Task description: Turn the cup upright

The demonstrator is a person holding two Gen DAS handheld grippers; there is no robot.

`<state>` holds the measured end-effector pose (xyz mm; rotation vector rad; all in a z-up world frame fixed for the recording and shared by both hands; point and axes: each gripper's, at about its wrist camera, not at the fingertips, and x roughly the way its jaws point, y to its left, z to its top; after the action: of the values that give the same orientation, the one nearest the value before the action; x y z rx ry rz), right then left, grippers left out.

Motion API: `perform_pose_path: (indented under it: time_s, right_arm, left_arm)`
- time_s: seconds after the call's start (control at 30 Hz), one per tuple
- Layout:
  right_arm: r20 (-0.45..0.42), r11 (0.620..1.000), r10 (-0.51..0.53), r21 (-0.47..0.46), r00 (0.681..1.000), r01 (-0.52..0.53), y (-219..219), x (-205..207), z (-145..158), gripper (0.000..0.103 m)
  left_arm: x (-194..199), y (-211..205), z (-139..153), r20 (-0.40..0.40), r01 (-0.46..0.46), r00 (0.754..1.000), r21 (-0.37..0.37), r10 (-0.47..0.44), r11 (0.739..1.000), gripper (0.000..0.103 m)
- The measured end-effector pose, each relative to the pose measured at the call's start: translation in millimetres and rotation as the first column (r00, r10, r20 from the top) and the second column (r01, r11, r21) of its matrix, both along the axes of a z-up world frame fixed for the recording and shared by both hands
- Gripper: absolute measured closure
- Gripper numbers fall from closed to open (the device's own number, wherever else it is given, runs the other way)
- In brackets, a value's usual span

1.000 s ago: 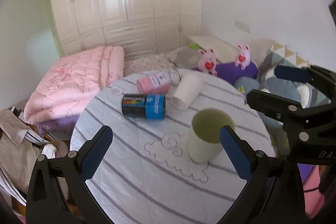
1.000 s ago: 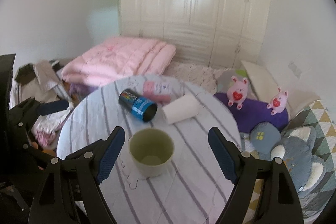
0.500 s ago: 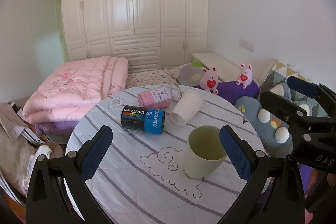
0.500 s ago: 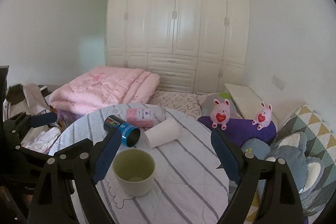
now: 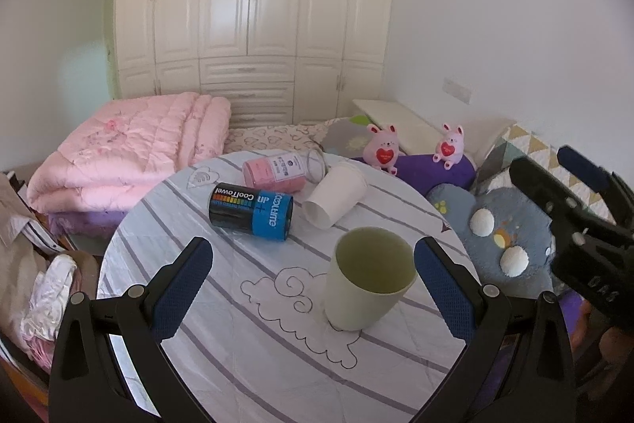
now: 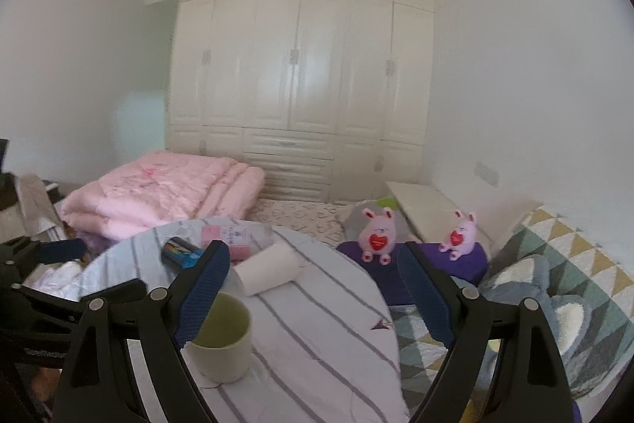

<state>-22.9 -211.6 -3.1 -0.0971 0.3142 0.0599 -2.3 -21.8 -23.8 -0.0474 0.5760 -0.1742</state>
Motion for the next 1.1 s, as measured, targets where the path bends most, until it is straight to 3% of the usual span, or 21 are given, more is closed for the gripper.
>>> perform_pose_path:
  time_s: [0.23, 0.37, 0.53, 1.1]
  right_arm:
    - [-0.008, 0.999, 0.026, 0.020, 1.000, -0.025, 1, -5, -13, 0.014]
    - [0.027, 0.999, -0.037, 0.021, 0.999, 0.036, -5, -8, -15, 0.000]
    - [0.045, 0.999, 0.011, 0.035, 0.999, -0.013, -7, -12, -12, 0.000]
    - [-0.070, 0.983, 0.183, 0.010, 0.981, -0.182, 22, -7, -25, 0.000]
  left_arm:
    - [-1, -3, -4, 0.003, -0.006, 1.000, 0.007, 0.006, 1.000, 0.000]
    - [-2, -1, -5, -0.002, -0.009, 1.000, -0.012, 0.009, 1.000, 0.000]
    - [-6, -1, -4, 0.002, -0.043, 0.999, 0.018, 0.043, 0.999, 0.000]
    - [-19, 29, -13, -0.037, -0.093, 0.995, 0.029, 0.094, 0.995, 0.000]
